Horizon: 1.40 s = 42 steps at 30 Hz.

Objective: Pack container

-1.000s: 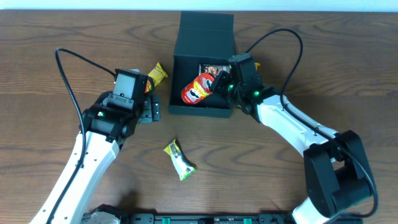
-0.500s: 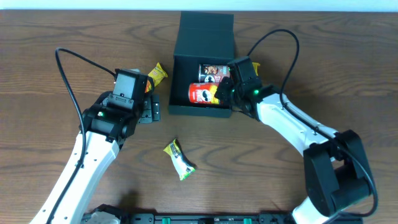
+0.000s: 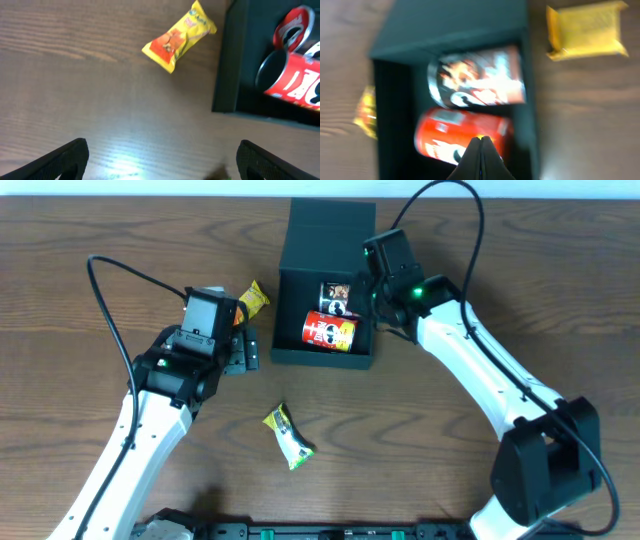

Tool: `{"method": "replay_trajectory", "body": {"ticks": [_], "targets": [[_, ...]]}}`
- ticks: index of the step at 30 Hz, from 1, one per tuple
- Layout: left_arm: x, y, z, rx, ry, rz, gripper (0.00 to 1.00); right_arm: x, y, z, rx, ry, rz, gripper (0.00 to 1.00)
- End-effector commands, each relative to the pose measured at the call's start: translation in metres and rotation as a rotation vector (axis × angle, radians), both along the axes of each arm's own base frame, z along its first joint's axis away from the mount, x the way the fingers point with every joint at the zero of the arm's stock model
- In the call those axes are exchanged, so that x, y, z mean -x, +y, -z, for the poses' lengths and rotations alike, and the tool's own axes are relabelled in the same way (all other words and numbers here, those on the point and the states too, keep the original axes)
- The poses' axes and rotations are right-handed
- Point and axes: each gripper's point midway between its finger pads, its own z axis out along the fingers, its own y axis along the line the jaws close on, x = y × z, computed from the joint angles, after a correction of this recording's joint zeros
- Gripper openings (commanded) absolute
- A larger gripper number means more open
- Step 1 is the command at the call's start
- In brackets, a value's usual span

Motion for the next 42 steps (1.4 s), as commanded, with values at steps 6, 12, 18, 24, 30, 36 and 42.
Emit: {"method": "replay_trajectory", "body": {"ticks": [6, 12, 18, 24, 30, 36, 42], "targets": [[-0.013, -0.004, 0.006, -0.010, -0.014, 0.026, 0.96, 0.010, -0.001, 0.034, 0.117, 0.067, -0.029, 0.01], [-0.012, -0.003, 0.007, -0.015, -0.008, 0.024, 0.96, 0.027, -0.007, 0.061, 0.133, 0.165, -0.012, 0.01], [-0.012, -0.003, 0.007, -0.015, -0.007, 0.024, 0.95, 0.044, -0.018, 0.073, 0.164, 0.233, 0.029, 0.01], [-0.012, -0.003, 0.007, -0.014, -0.007, 0.024, 0.95, 0.062, -0.027, 0.080, 0.199, 0.308, 0.032, 0.01], [-0.012, -0.004, 0.007, -0.014, -0.010, 0.024, 0.95, 0.075, -0.034, 0.082, 0.220, 0.365, 0.055, 0.01], [-0.012, -0.004, 0.006, -0.014, -0.010, 0.023, 0.95, 0.083, -0.037, 0.083, 0.229, 0.397, 0.054, 0.01], [-0.013, -0.004, 0.006, -0.013, -0.014, 0.023, 0.95, 0.064, -0.027, 0.060, 0.185, 0.328, 0.046, 0.01]]}}
